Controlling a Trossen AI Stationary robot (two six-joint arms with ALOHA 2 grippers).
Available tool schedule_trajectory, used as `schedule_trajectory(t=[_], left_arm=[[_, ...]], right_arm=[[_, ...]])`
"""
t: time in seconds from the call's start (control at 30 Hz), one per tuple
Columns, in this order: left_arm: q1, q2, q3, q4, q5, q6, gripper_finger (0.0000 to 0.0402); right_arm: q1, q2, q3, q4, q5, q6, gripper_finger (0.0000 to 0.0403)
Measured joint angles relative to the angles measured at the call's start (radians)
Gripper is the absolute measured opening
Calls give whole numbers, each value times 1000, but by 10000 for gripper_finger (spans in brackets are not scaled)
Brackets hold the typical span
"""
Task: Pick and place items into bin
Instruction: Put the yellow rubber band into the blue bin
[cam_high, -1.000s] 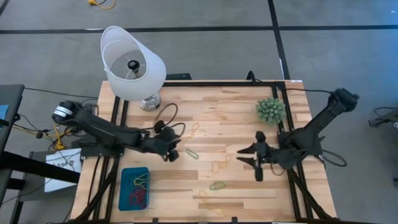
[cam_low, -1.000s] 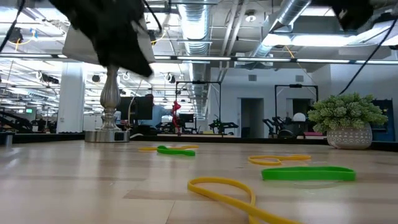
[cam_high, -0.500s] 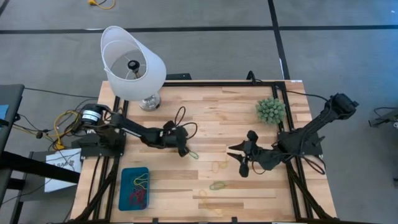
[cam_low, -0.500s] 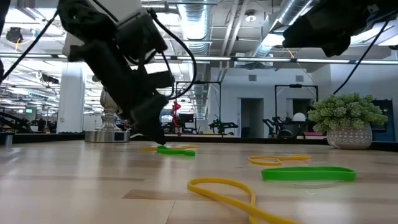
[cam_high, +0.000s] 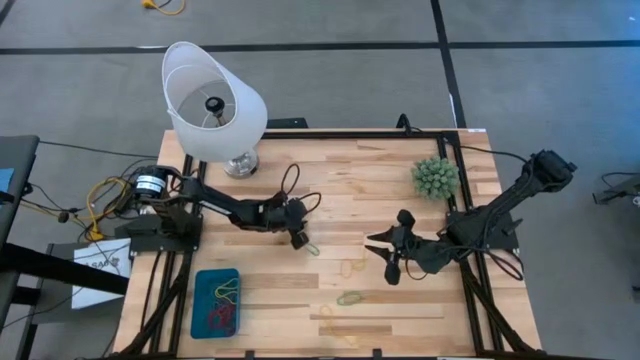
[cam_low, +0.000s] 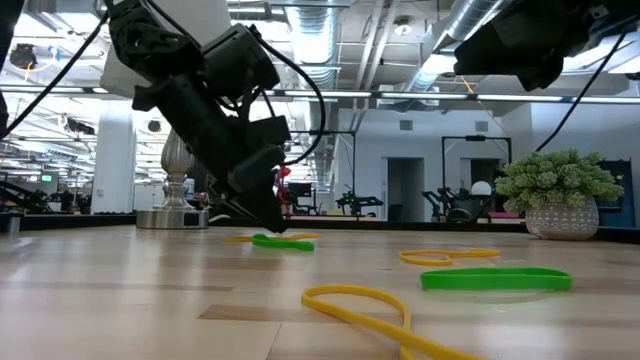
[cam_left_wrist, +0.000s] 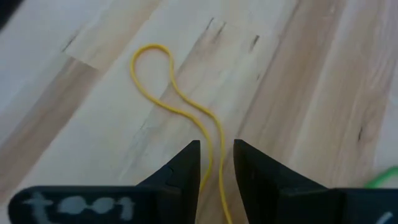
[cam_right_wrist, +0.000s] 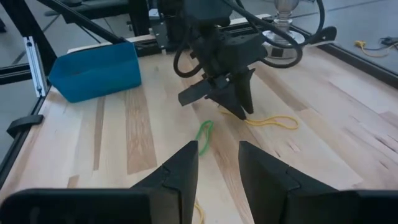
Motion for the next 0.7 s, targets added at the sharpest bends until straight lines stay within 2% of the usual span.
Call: schedule_trajectory(t=[0.1, 0.4, 0.7], left_arm=[[-1, 0, 0, 0, -28, 1, 87], [4, 1, 0, -1, -6, -29, 87], [2, 74, 3, 53, -54, -40, 87]], right_arm=[[0, 0, 0, 2, 0, 0, 109], [0, 0, 0, 2, 0, 0, 109], [0, 0, 2, 12, -2, 1, 109]])
